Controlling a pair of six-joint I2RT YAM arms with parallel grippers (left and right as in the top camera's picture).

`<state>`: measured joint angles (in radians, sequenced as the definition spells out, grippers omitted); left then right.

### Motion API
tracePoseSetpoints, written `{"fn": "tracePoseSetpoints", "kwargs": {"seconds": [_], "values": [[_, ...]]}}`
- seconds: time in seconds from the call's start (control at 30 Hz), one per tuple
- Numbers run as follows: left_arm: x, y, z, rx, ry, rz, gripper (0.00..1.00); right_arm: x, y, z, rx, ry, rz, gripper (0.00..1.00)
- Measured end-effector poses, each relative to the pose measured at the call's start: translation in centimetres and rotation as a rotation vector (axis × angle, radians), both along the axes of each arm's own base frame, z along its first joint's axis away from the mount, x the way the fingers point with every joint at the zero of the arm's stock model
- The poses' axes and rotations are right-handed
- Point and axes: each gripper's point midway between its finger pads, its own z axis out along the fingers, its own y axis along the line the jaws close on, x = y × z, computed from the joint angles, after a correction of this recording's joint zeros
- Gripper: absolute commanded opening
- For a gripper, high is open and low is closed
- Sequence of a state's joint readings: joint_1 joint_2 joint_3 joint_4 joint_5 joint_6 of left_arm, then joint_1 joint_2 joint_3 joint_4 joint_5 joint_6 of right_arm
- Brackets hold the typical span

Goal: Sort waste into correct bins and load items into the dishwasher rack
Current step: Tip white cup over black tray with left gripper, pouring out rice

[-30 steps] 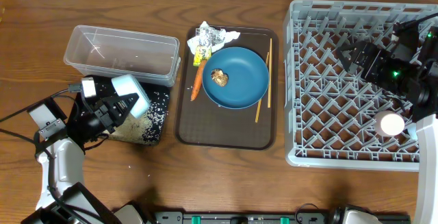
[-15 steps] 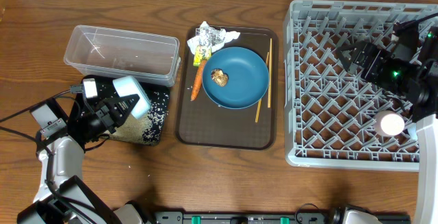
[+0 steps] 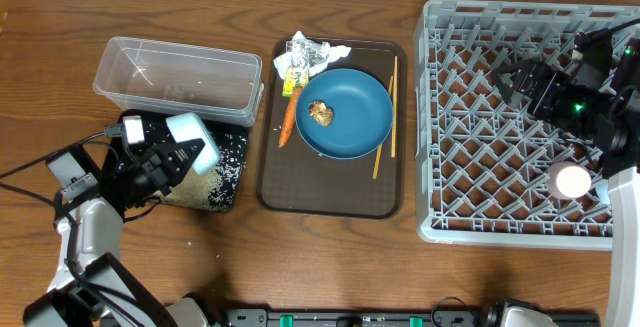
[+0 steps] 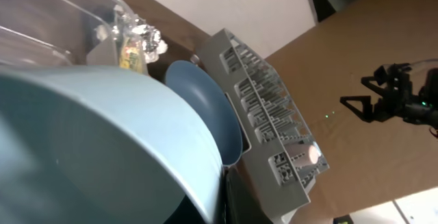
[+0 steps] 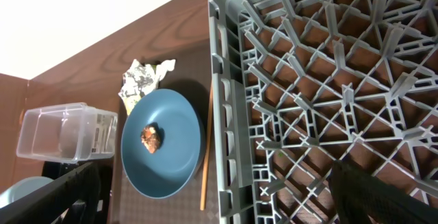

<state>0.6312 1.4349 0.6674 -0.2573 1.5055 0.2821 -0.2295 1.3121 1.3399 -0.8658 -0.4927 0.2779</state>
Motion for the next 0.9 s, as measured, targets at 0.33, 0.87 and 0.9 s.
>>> {"fn": "tracePoseSetpoints", "kwargs": {"seconds": [0.33, 0.87, 0.9], "values": [[0.0, -0.2, -0.7, 0.010, 0.032, 0.004, 0.06, 0.0, 0.0, 0.0, 0.000, 0.000, 0.000, 0.99], [0.2, -0.8, -0.8, -0.021, 0.070, -0.014, 0.06, 0.1, 0.0, 0.1, -0.001, -0.003, 0.000, 0.99], [0.3, -1.1, -0.6, -0.026, 0.067, -0.026, 0.06, 0.0, 0.0, 0.0, -0.001, -0.003, 0.000, 0.99]]}}
